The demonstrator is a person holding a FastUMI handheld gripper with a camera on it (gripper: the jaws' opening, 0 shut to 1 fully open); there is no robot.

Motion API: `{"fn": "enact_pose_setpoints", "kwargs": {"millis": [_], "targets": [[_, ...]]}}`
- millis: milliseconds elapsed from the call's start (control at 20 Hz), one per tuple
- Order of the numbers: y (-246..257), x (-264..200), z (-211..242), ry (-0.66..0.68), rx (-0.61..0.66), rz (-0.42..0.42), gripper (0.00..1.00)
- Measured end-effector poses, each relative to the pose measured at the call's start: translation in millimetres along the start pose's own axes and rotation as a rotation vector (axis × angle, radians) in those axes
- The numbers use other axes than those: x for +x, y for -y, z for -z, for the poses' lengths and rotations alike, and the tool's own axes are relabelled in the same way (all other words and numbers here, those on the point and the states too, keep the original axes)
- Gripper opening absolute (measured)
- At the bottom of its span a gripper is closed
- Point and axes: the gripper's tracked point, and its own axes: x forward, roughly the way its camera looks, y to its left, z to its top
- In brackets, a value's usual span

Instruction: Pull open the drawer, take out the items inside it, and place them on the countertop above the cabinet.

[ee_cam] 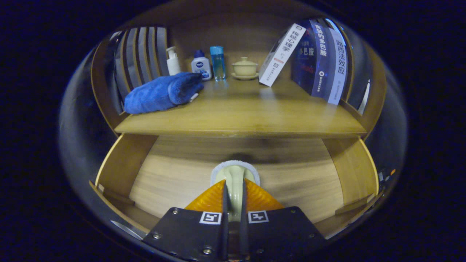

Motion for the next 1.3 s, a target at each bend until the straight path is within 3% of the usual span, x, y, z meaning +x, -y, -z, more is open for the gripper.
{"fn": "enact_pose_setpoints", "kwargs": {"millis": [450, 950, 1100, 1300], "targets": [[-19.8, -65.5, -39.7, 0.236, 0.062, -0.126, 0.12], [-6.8, -154.6, -101.9, 0.557, 0.111, -0.091, 0.12], [-9.6, -182.0, -120.0, 0.603, 0.083, -0.054, 0.12], [-28.9, -196.2, -143.0, 0.614, 0.053, -0.066, 0.12]]}}
